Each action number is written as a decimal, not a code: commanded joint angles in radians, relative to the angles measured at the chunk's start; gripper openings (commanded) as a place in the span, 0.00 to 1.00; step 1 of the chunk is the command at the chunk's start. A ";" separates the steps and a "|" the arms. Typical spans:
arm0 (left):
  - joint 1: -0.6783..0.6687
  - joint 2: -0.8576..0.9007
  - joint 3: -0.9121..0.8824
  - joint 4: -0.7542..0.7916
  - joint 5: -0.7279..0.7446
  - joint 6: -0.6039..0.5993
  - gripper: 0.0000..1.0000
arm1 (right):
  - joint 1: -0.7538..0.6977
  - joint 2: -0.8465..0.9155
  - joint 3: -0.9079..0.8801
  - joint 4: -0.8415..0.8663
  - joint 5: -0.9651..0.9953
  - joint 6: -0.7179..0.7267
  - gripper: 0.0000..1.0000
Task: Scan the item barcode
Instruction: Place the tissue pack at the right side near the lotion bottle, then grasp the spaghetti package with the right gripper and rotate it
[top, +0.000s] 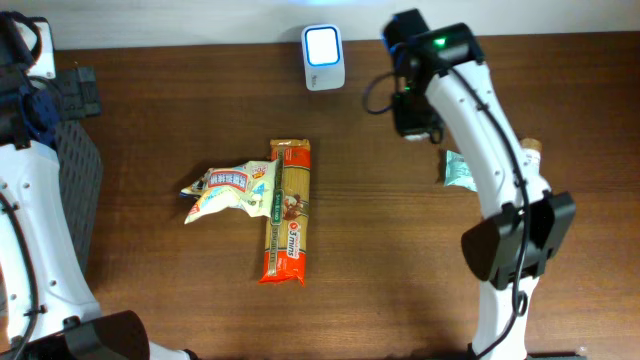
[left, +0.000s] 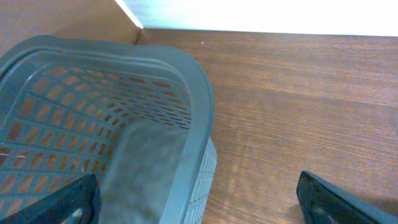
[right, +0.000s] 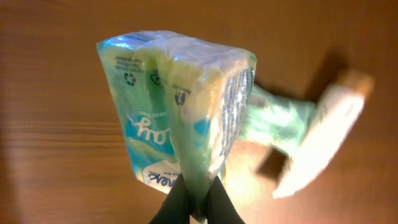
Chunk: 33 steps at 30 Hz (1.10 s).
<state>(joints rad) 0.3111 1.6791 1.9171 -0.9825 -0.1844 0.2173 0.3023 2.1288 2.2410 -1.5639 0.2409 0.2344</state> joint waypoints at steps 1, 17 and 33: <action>0.004 -0.011 0.012 0.002 0.004 0.009 0.99 | -0.131 0.018 -0.156 0.015 -0.006 0.123 0.04; 0.004 -0.011 0.012 0.002 0.004 0.009 0.99 | -0.473 0.017 -0.327 0.153 -0.213 0.045 0.71; 0.004 -0.011 0.012 0.002 0.004 0.009 0.99 | 0.015 0.023 -0.391 0.388 -0.731 -0.021 0.98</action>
<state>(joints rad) 0.3111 1.6791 1.9171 -0.9817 -0.1841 0.2173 0.2386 2.1536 1.9305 -1.2320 -0.4717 0.1638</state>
